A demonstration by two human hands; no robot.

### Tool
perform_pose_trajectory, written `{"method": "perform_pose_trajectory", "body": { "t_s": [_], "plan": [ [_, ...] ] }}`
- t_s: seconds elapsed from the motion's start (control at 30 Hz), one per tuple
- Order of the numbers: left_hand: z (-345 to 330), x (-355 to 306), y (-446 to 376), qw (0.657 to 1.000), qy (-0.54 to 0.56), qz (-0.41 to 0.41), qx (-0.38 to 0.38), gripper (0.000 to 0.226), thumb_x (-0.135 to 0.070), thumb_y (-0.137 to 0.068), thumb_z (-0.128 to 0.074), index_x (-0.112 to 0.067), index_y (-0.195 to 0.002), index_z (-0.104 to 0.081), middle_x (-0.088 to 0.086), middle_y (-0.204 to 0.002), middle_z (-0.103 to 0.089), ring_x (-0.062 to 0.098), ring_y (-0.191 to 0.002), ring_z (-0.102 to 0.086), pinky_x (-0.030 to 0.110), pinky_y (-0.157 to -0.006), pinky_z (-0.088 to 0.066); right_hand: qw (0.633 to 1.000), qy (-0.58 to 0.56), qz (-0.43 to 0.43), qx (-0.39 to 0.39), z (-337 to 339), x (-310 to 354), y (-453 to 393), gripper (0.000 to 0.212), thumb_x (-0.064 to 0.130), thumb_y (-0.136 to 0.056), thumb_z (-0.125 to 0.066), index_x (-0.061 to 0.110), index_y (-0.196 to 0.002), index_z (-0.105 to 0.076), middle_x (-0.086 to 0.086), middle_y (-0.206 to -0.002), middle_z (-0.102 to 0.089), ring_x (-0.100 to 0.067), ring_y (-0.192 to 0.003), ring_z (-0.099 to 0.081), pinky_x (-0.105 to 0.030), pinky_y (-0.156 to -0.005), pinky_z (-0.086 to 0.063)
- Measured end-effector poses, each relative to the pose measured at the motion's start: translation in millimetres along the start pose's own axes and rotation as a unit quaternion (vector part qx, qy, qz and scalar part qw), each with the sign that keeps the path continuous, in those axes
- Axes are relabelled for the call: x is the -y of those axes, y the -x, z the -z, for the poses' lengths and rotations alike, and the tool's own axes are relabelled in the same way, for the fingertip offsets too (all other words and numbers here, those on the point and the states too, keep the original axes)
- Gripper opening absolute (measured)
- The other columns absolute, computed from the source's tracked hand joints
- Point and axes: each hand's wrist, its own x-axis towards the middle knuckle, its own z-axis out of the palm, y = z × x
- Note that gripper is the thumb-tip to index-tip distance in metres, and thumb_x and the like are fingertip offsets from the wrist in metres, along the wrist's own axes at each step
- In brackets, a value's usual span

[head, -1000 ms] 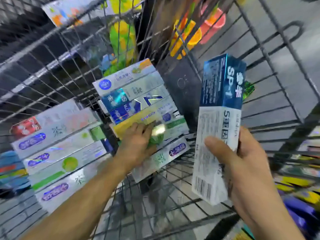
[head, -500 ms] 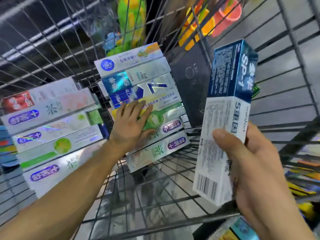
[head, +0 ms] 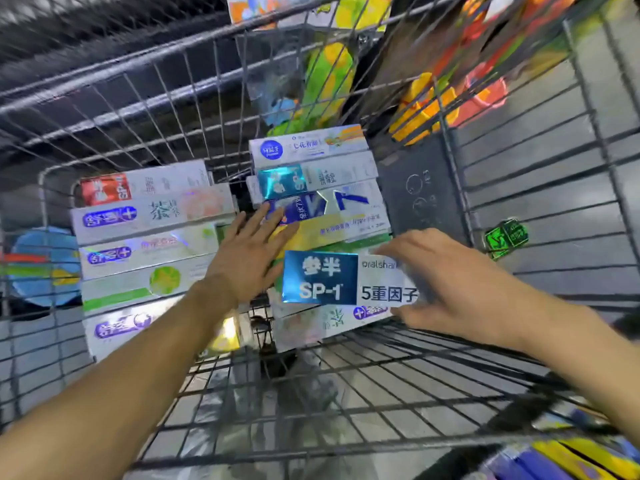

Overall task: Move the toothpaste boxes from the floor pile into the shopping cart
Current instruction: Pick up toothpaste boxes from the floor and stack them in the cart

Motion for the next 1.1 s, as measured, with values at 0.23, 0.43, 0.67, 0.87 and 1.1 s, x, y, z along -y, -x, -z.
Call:
{"method": "perform_pose_trajectory", "body": {
  "t_s": [0.23,0.43,0.67,0.87,1.1],
  "plan": [
    [-7,19,15,1.0,0.004,0.002,-0.011,0.059,-0.051,-0.103,-0.03,-0.022,-0.155,-0.036,0.011,-0.161,-0.033,0.033,-0.15,-0.027,0.057,-0.116,-0.029,0.973,0.177,0.121,0.085,-77,-28,-52,0.067,0.034,-0.068,-0.079,0.011,-0.128,-0.058,-0.011,-0.114,-0.058,-0.032,-0.097,-0.056,-0.041,-0.084,-0.052],
    [-9,11,22,1.0,0.012,0.01,0.001,0.066,-0.052,-0.102,-0.027,-0.018,-0.158,-0.027,0.009,-0.164,-0.026,0.031,-0.151,-0.024,0.055,-0.116,-0.03,0.977,0.175,0.099,0.076,-113,-44,-70,0.074,0.038,-0.065,-0.086,0.006,-0.126,-0.058,-0.016,-0.113,-0.059,-0.035,-0.094,-0.058,-0.046,-0.077,-0.055],
    [-9,4,23,0.999,0.024,0.027,0.009,0.066,-0.051,-0.102,-0.026,-0.016,-0.158,-0.026,0.01,-0.164,-0.023,0.03,-0.152,-0.022,0.055,-0.116,-0.031,0.967,0.217,0.127,0.044,-119,-45,-71,0.066,0.045,-0.071,-0.079,0.005,-0.12,-0.061,-0.015,-0.105,-0.061,-0.033,-0.092,-0.057,-0.044,-0.08,-0.054],
    [-7,0,23,0.999,0.016,0.043,0.02,0.066,-0.051,-0.102,-0.025,-0.018,-0.159,-0.025,0.007,-0.165,-0.022,0.029,-0.152,-0.021,0.053,-0.118,-0.029,0.966,0.234,0.113,0.006,-126,-42,-72,0.064,0.051,-0.066,-0.084,0.01,-0.11,-0.061,-0.011,-0.1,-0.059,-0.03,-0.086,-0.056,-0.042,-0.071,-0.052],
    [-1,-8,29,0.997,0.022,0.062,0.033,0.068,-0.054,-0.102,-0.018,-0.02,-0.16,-0.02,0.003,-0.166,-0.015,0.027,-0.154,-0.015,0.051,-0.122,-0.02,0.967,0.24,0.051,0.064,-111,-39,-74,0.072,0.058,-0.073,-0.077,0.013,-0.123,-0.054,-0.011,-0.115,-0.055,-0.031,-0.102,-0.054,-0.043,-0.086,-0.045]
  ]
}}
